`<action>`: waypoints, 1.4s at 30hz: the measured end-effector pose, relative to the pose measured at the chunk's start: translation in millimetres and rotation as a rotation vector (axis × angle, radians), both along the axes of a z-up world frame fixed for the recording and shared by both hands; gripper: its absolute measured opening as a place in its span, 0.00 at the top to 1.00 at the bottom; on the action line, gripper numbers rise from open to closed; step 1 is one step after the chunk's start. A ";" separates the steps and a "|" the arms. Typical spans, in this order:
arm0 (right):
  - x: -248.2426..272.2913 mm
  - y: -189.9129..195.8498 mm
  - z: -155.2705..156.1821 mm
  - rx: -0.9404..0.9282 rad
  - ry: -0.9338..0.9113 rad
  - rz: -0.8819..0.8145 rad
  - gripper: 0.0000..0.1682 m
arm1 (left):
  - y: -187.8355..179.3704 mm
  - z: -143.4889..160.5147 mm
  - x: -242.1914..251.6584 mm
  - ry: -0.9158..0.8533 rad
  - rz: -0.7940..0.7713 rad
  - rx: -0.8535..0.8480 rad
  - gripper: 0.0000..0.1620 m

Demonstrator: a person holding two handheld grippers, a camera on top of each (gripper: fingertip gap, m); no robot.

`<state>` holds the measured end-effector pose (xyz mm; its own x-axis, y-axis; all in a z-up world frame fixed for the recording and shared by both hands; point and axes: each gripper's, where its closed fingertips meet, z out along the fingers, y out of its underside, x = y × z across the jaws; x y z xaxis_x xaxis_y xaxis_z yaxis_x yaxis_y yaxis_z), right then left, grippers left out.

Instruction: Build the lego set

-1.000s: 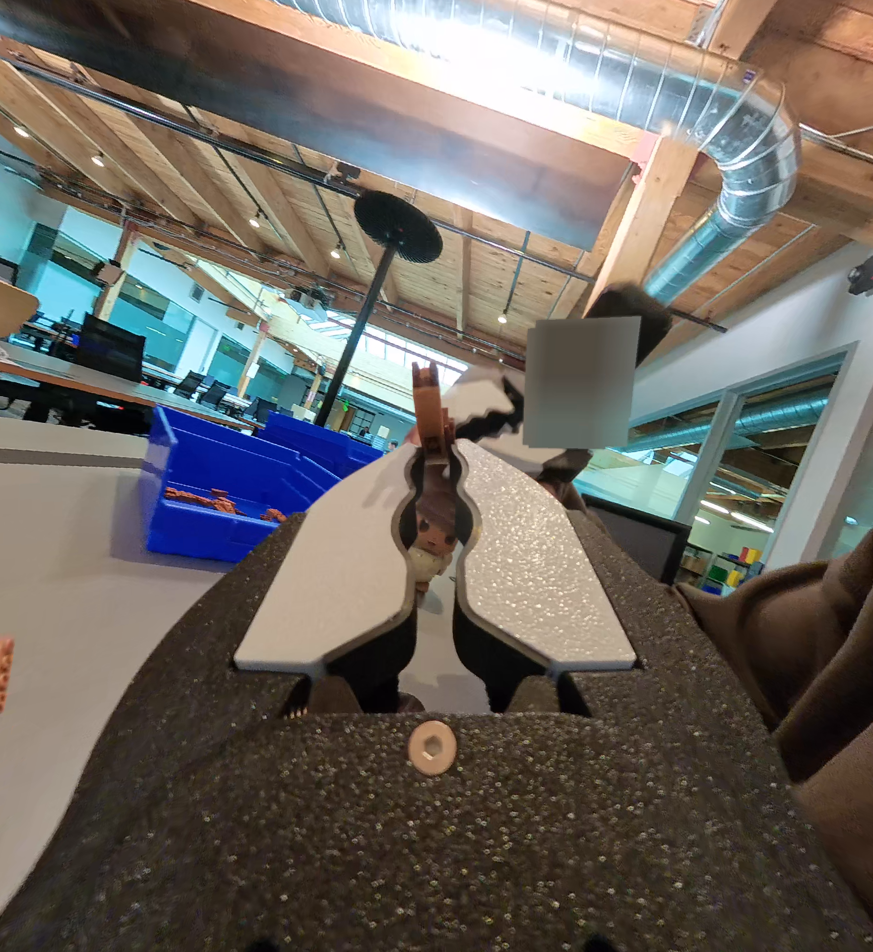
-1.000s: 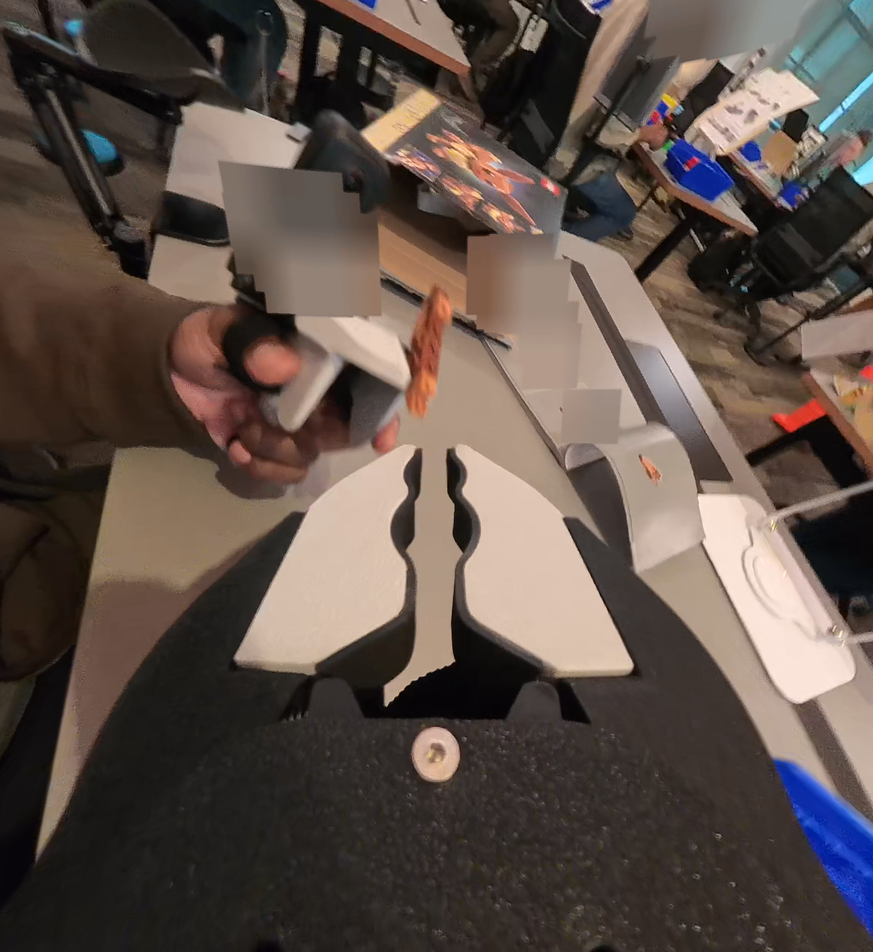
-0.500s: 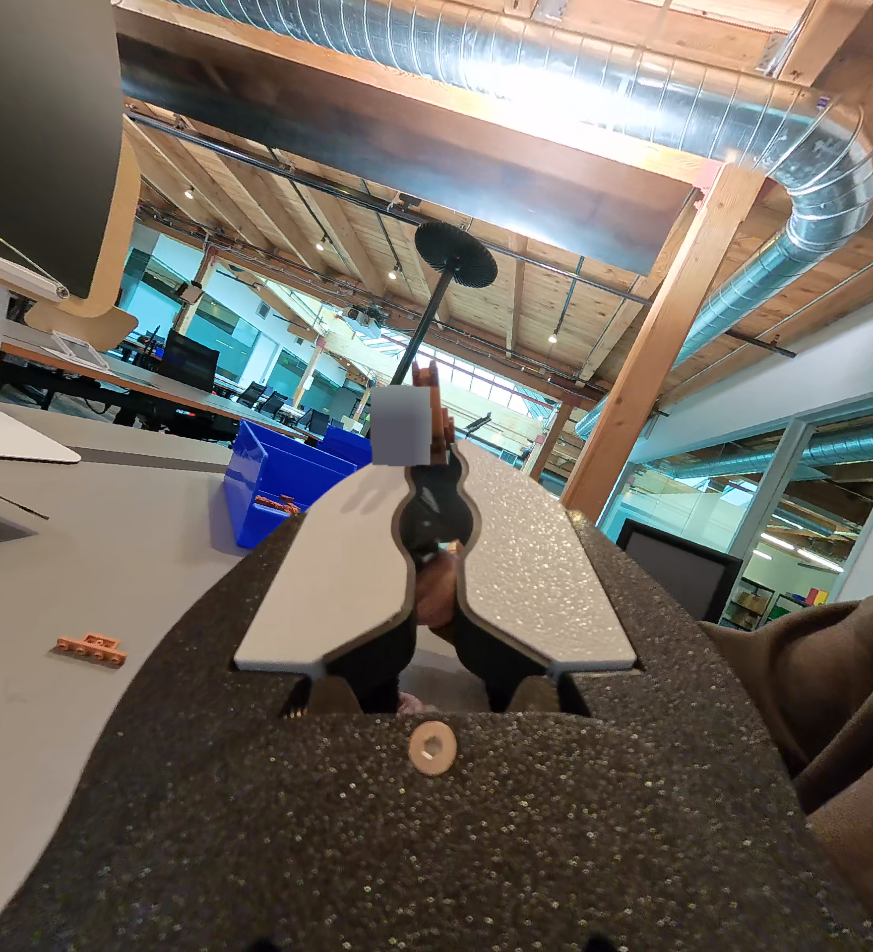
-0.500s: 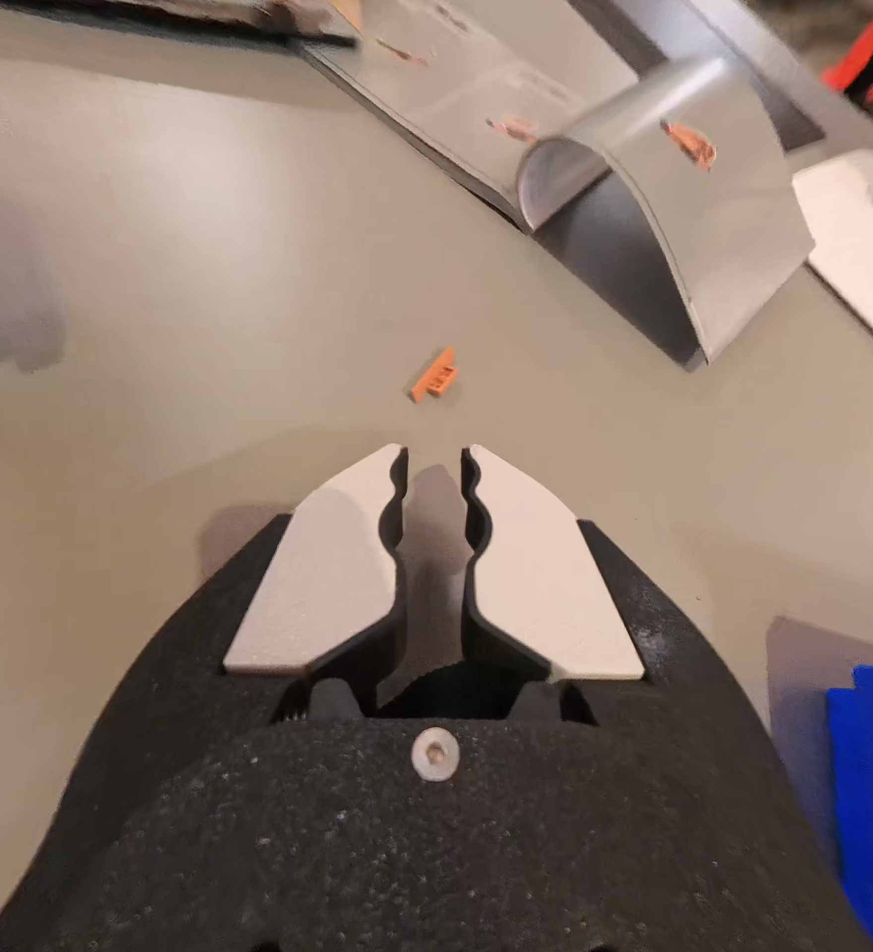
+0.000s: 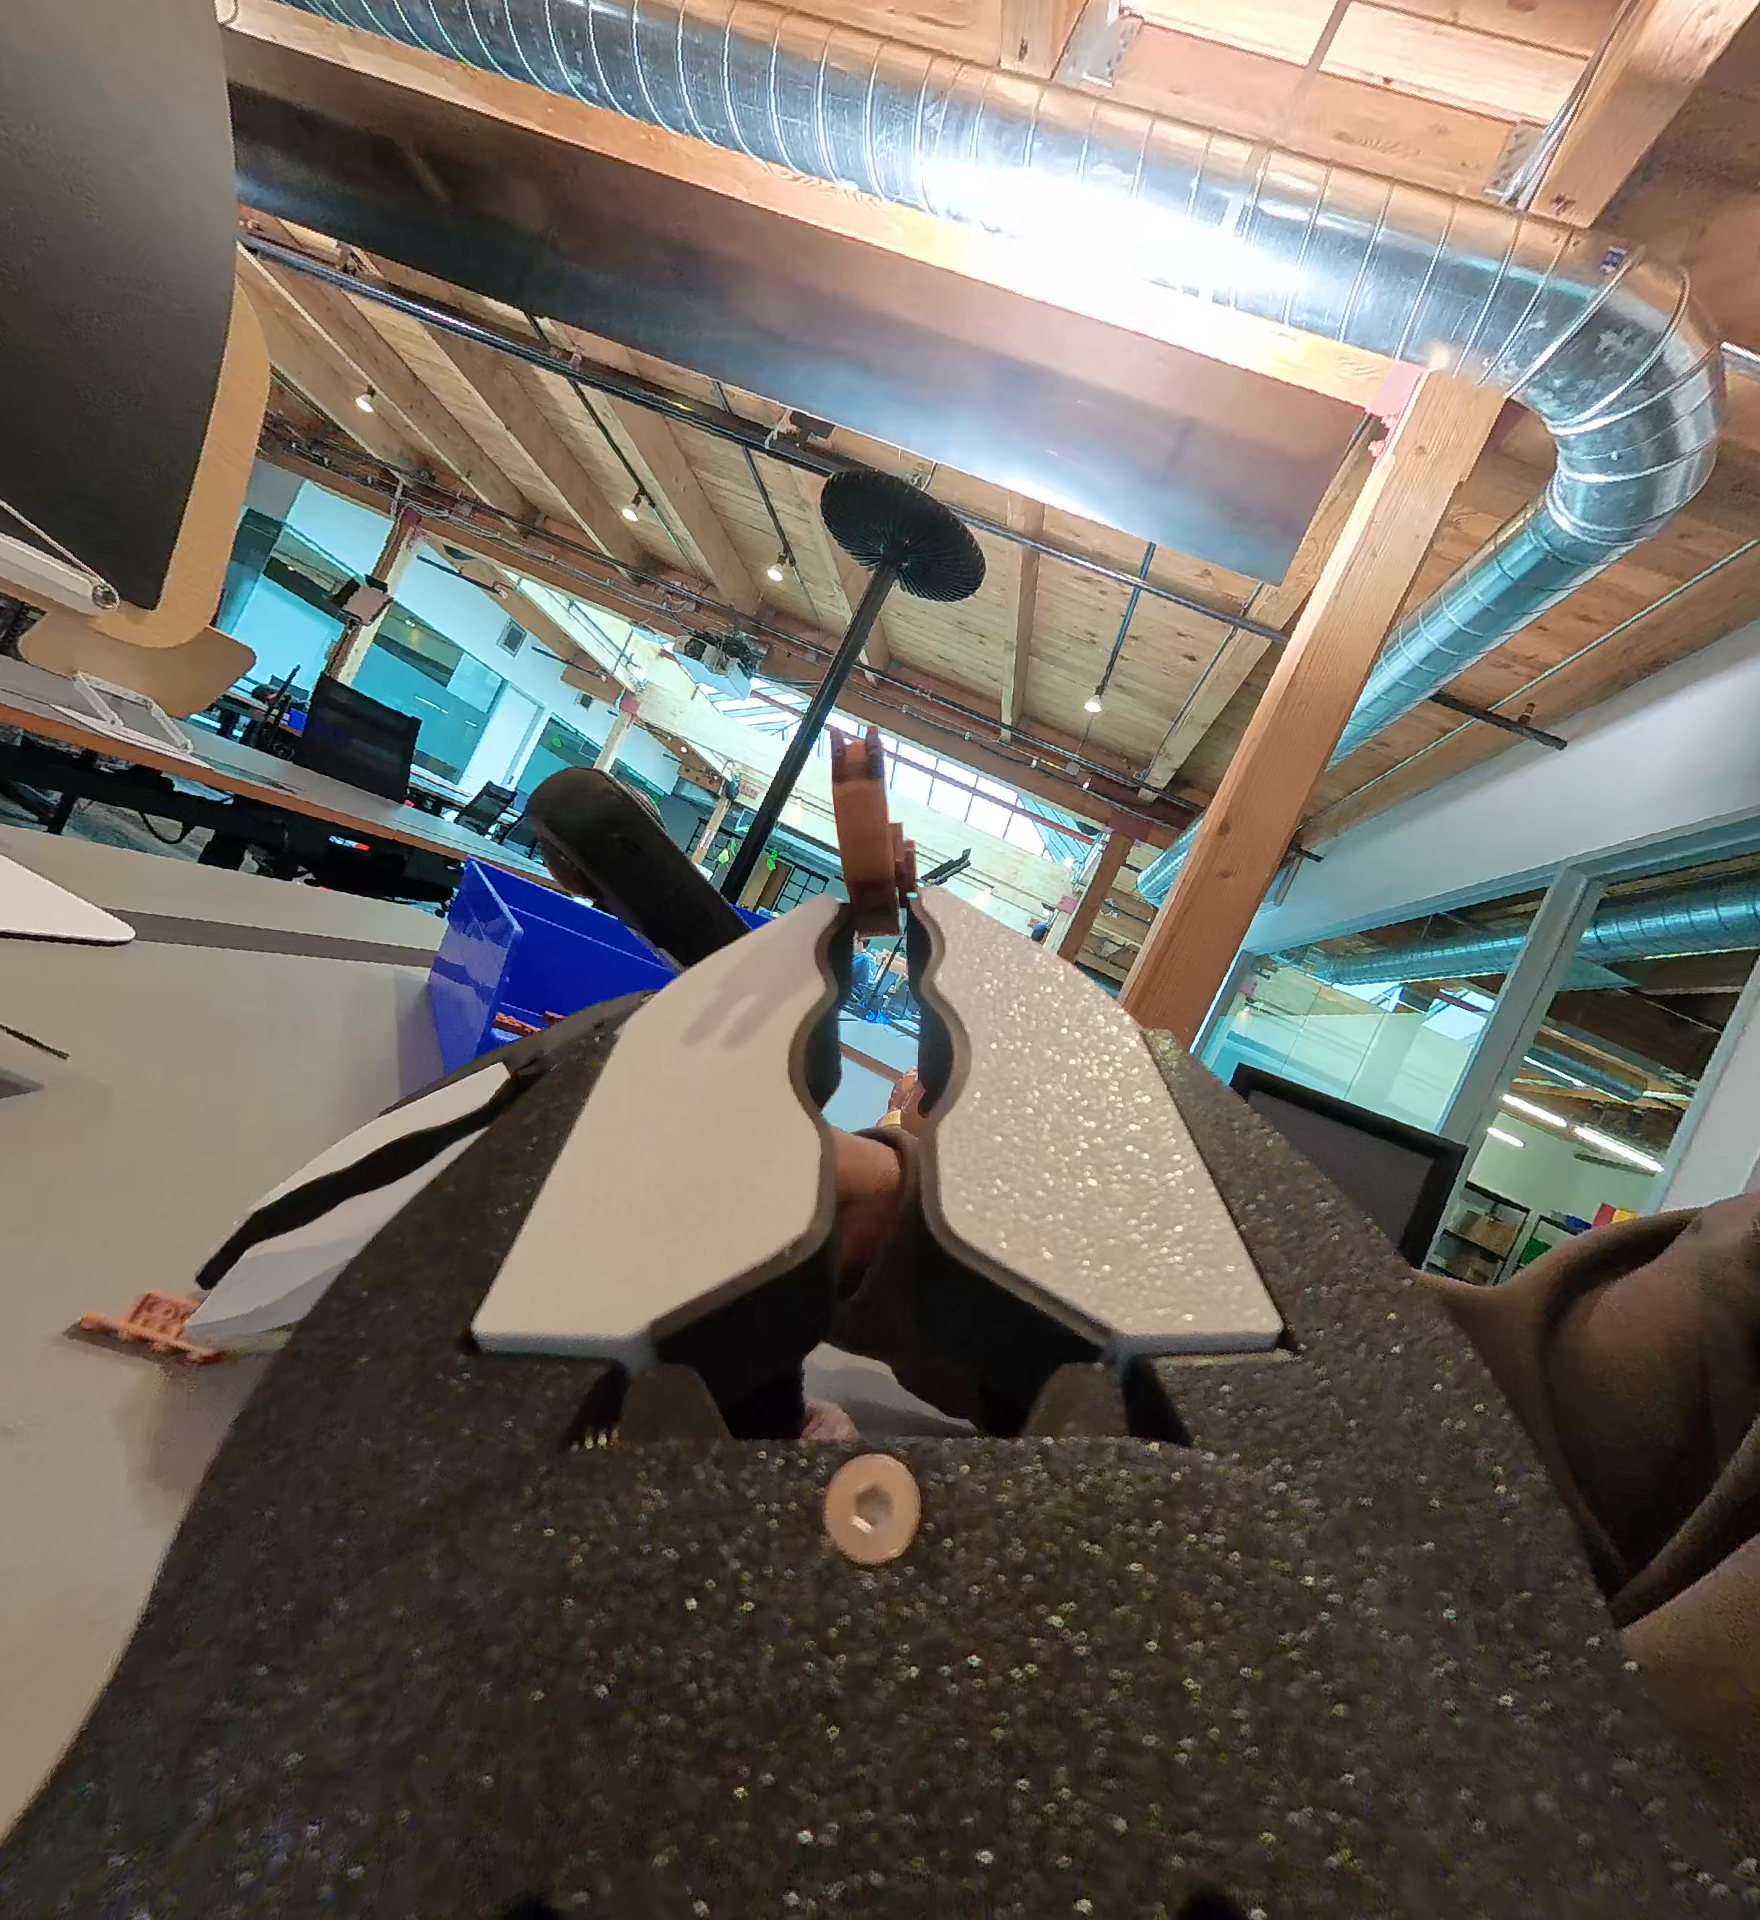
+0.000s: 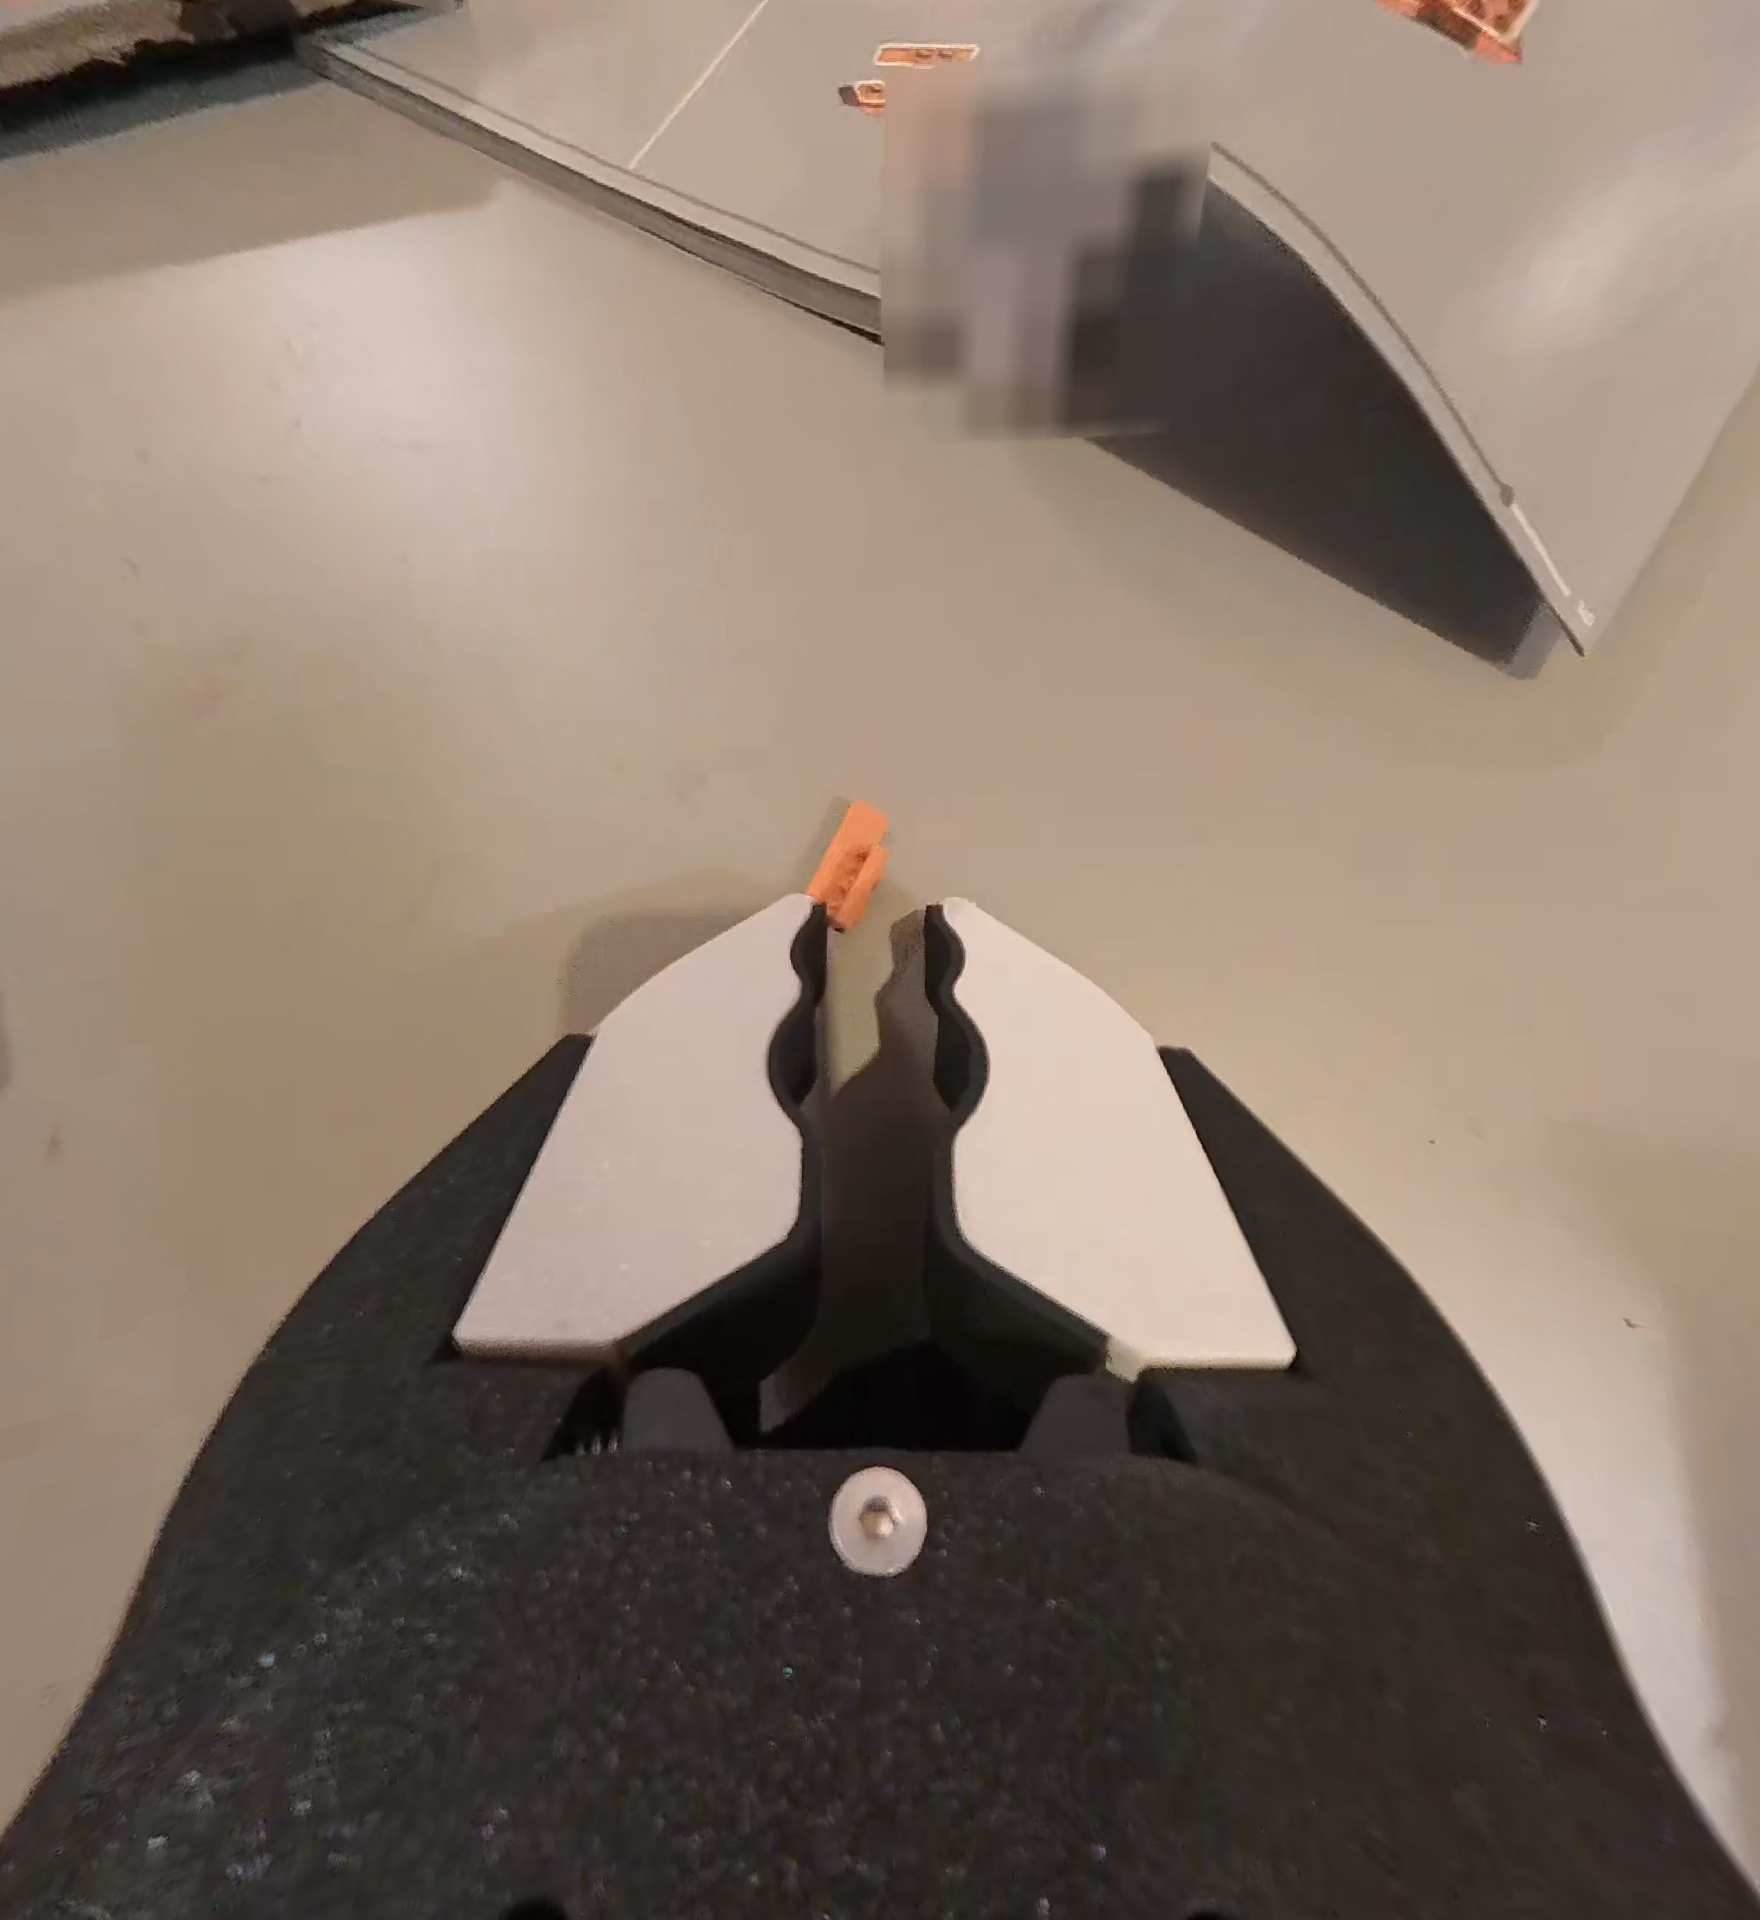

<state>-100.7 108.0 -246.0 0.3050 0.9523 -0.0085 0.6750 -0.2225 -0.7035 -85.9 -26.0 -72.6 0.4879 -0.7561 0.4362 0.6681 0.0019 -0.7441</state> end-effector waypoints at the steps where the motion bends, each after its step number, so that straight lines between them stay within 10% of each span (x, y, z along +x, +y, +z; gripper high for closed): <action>1: -1.8 -2.1 -0.6 0.009 -0.008 0.007 0.89 | -0.2 0.1 -0.1 0.000 0.000 0.001 0.94; 18: -3.2 -9.2 6.1 0.264 -0.038 0.116 0.96 | -0.6 0.1 -2.9 -0.010 0.006 0.000 0.94; 30: 25.6 -107.2 182.1 0.287 0.240 0.626 0.96 | -18.5 12.8 15.5 -0.095 -0.193 0.090 0.94; 42: 34.5 -154.4 192.7 0.320 0.005 0.808 0.96 | -27.3 15.6 37.5 -0.060 -0.262 0.135 0.94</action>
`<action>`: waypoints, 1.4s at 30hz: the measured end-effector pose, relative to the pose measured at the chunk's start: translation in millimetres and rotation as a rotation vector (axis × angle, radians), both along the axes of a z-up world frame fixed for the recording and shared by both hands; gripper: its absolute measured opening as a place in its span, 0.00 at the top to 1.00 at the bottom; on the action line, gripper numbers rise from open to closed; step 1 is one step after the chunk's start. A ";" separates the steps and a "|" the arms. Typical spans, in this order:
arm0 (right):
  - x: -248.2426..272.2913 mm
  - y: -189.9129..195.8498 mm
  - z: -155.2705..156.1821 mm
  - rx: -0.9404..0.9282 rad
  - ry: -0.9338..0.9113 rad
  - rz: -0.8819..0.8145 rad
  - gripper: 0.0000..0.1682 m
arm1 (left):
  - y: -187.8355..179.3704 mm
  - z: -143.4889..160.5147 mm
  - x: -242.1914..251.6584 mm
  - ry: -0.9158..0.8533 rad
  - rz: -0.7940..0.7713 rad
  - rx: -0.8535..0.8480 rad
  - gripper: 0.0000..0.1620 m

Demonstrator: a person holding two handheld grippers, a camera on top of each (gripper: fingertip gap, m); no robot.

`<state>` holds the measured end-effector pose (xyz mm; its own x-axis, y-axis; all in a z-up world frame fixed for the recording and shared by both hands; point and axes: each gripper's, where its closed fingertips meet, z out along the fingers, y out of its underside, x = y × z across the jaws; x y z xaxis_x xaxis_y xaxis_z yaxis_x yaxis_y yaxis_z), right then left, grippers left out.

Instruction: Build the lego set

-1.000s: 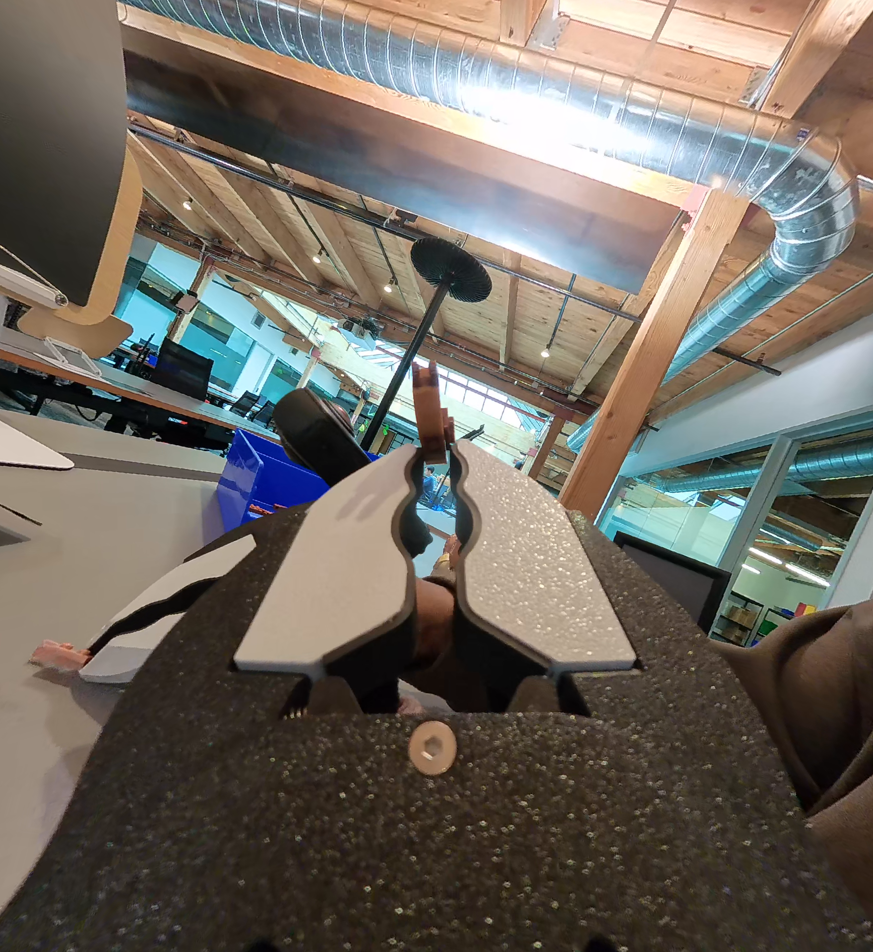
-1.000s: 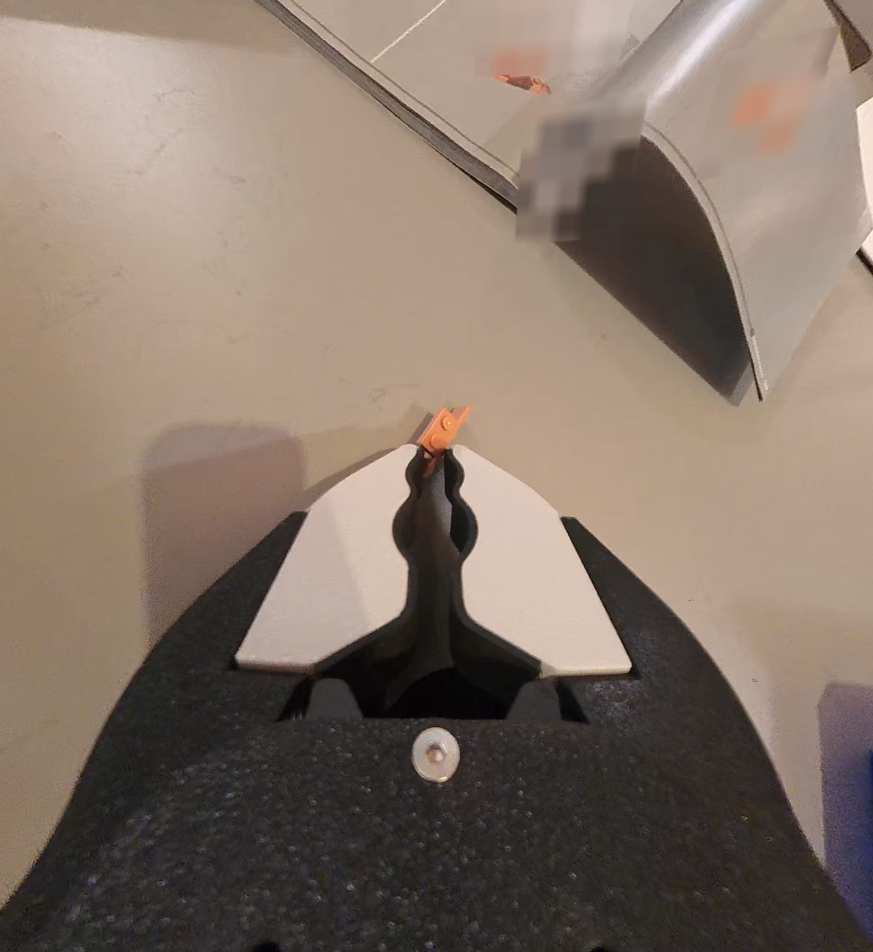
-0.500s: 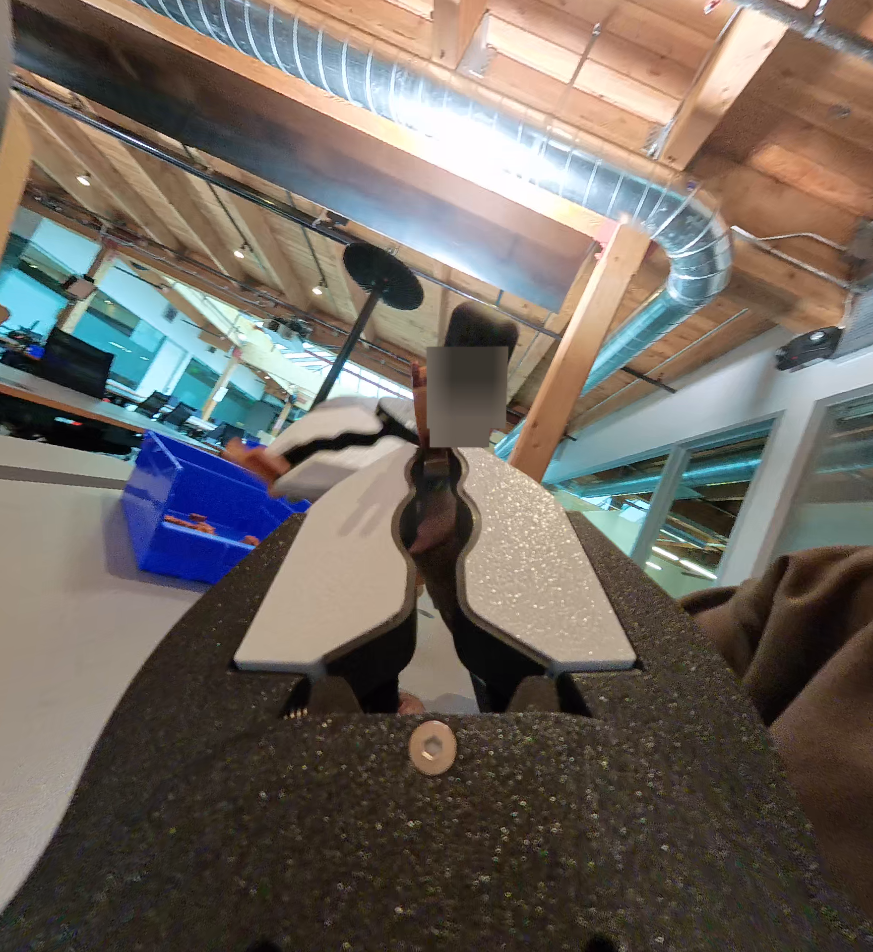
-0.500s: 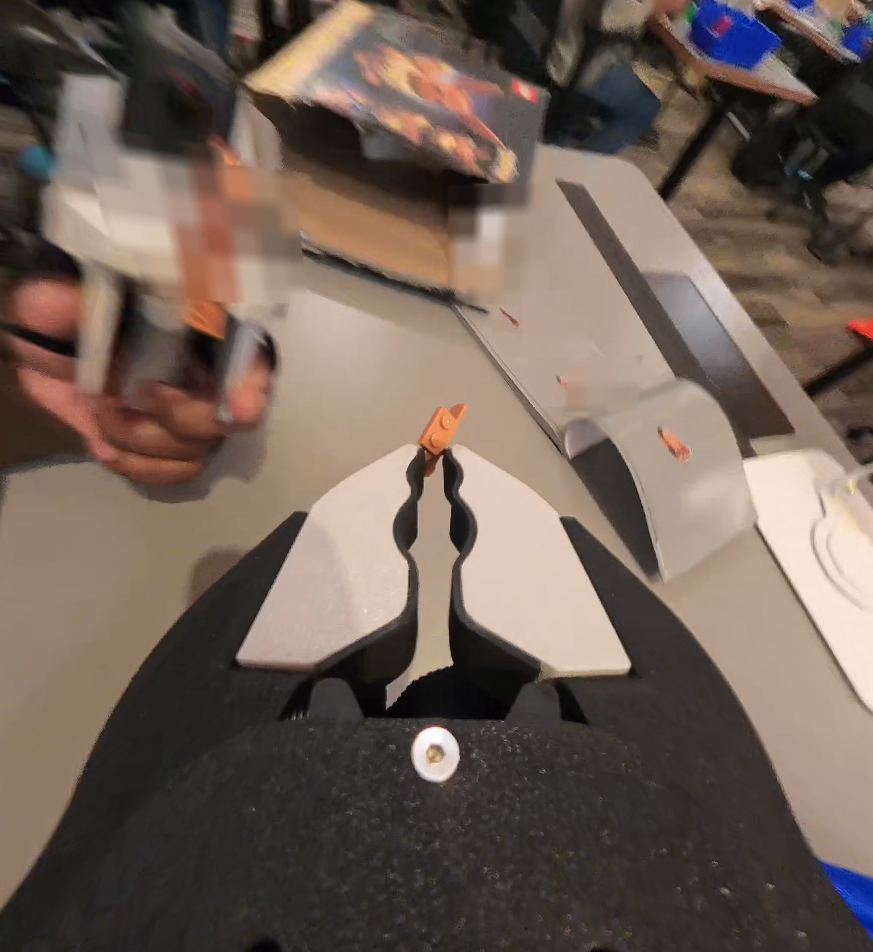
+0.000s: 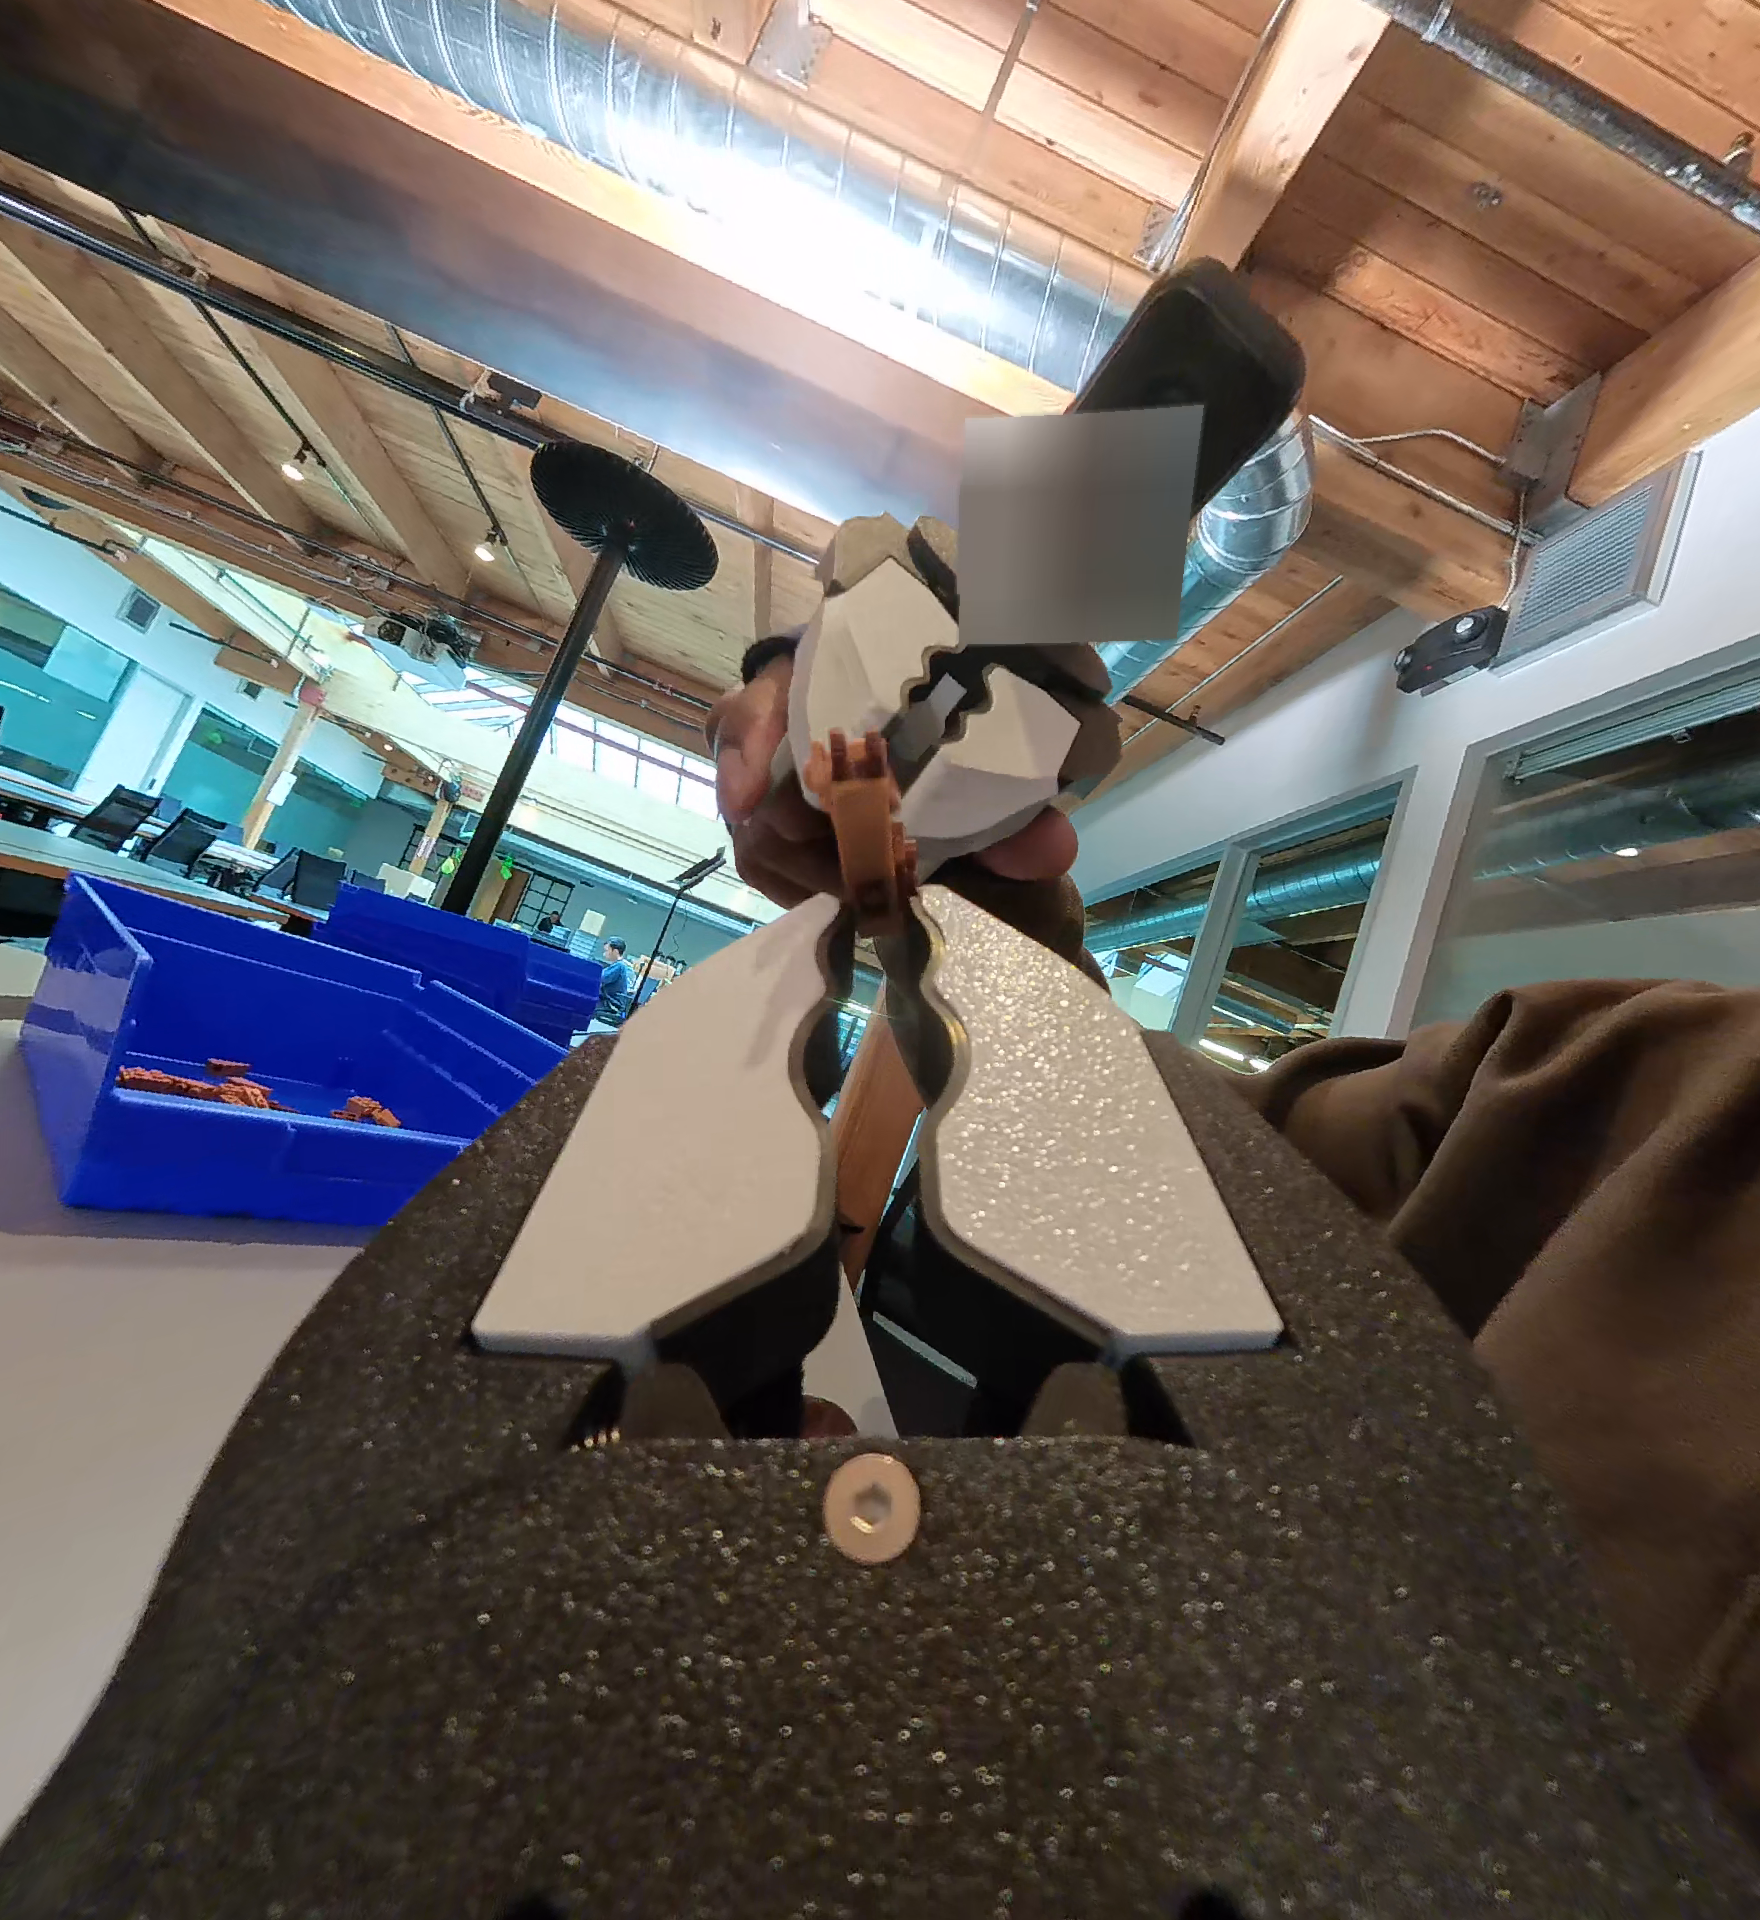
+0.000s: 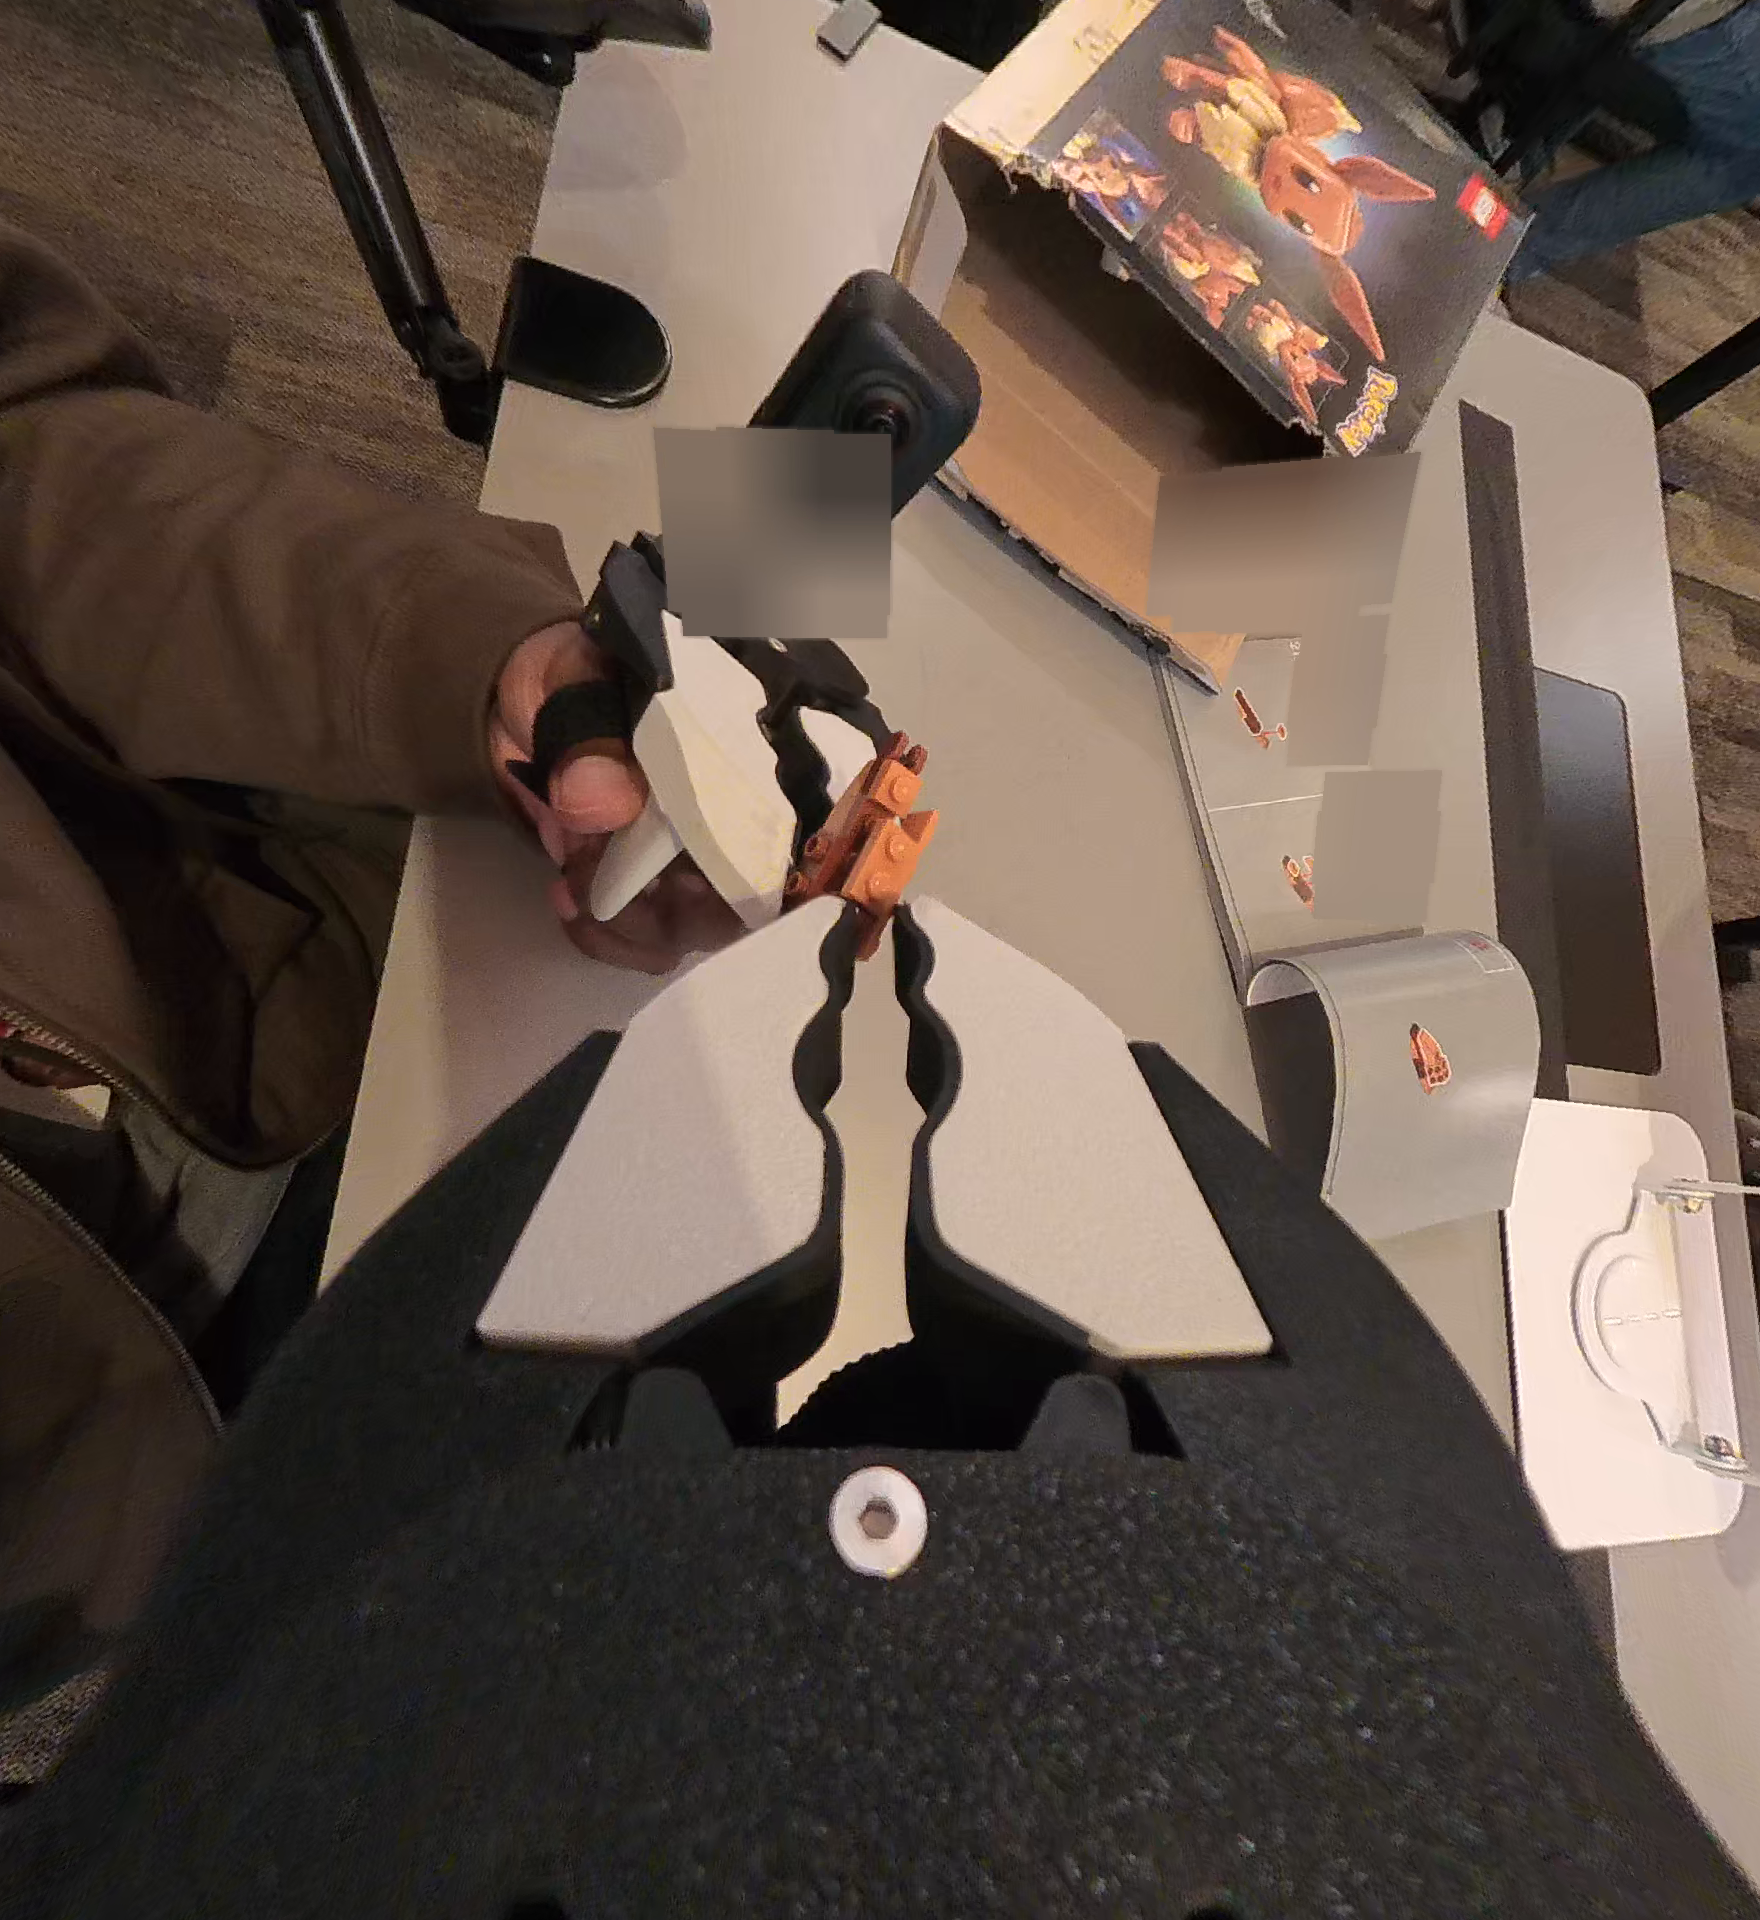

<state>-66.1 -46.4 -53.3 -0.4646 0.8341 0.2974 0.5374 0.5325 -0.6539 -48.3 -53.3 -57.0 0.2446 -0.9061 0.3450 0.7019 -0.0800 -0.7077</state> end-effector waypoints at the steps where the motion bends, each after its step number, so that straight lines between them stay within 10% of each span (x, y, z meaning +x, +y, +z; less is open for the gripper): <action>1: 0.1 0.2 -0.7 0.006 -0.004 -0.004 0.96 | -0.6 0.1 0.7 0.004 0.000 0.003 0.94; 42: 29.1 -25.6 -4.2 0.067 -0.175 0.320 0.94 | -25.7 -1.8 29.3 0.163 -0.072 0.137 0.94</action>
<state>-37.0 -72.1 -57.5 -0.7471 0.6200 0.2398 0.4374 0.7301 -0.5250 -19.1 -79.1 -58.8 0.2200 -0.9590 0.1788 0.5735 -0.0211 -0.8190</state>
